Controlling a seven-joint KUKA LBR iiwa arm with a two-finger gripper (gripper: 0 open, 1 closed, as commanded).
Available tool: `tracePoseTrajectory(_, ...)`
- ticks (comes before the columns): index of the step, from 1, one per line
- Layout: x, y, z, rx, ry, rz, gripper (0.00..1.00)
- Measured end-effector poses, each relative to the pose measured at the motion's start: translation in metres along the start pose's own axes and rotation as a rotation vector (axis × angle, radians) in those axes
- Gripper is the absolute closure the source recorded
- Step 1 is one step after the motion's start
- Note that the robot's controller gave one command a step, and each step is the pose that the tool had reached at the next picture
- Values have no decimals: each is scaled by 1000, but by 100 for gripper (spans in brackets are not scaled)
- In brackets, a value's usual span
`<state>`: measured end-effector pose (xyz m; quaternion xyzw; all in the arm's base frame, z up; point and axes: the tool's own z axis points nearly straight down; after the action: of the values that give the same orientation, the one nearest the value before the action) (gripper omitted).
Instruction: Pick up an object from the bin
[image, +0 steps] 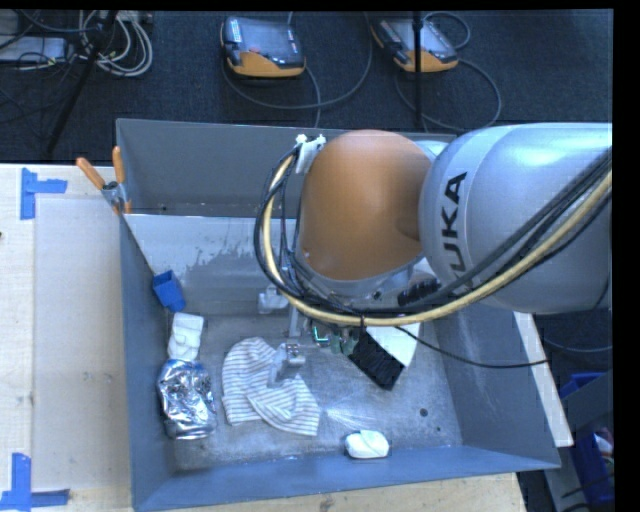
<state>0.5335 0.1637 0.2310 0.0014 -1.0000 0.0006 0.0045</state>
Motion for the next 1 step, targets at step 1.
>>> tracePoseTrajectory(1,-2,-1,-4,-1,-8,4,0)
